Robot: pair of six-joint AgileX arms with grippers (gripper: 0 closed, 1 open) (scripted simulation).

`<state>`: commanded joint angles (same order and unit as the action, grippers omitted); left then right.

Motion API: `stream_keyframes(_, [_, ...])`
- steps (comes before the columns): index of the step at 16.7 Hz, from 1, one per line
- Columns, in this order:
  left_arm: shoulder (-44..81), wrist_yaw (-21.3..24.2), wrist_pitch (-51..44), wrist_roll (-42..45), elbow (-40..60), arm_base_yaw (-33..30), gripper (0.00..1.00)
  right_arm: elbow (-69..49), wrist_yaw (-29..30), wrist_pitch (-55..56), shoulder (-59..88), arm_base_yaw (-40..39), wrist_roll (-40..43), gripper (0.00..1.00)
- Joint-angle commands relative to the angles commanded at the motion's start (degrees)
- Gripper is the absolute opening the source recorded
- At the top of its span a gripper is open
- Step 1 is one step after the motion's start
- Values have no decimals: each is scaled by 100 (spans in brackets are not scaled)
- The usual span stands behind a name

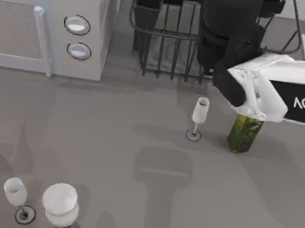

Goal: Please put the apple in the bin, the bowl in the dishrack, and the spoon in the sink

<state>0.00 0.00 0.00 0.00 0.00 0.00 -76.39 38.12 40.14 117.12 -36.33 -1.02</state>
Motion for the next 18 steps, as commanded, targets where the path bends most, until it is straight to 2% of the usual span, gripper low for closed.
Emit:
stream_keyframes(4, [0, 0, 0, 0, 0, 0, 100, 257, -124, -132, -362, 122, 4, 100])
stream_keyframes(8, [0, 0, 0, 0, 0, 0, 100, 1132, -554, -595, -1692, 547, 18, 100])
stream_keyframes(11, [0, 0, 0, 0, 0, 0, 100, 2108, -1029, -1105, -3315, 1013, 31, 100])
stream_keyframes(18, [0, 0, 0, 0, 0, 0, 100, 4925, -2420, -2562, -8227, 2329, 64, 100])
